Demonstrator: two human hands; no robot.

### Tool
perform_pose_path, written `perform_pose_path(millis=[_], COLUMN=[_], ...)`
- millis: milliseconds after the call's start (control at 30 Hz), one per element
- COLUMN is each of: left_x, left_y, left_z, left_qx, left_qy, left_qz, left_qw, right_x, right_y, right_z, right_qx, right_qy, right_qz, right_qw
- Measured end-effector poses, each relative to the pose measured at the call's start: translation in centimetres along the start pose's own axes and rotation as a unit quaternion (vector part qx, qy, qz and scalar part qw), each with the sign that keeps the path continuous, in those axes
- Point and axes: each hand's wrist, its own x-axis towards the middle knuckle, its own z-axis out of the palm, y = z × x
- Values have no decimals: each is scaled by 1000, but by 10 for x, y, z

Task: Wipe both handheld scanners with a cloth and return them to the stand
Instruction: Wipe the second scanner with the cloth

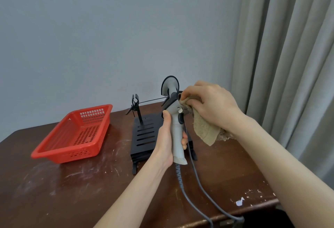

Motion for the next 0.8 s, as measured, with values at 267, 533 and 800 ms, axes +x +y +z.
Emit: perform_pose_path(millis=[267,533,800], left_x=[2,5,4], left_y=[-2,-4,-3], left_z=[5,10,6], left_qx=[4,25,24], left_qy=[17,21,23], left_qz=[-1,13,15], left_qw=[1000,999,999], right_x=[1,0,-2], right_y=[10,11,27], right_z=[-5,-9,-7], right_qx=[-100,-39,-125], right_qy=[-30,-39,20], right_qz=[60,58,137], right_qw=[993,997,983])
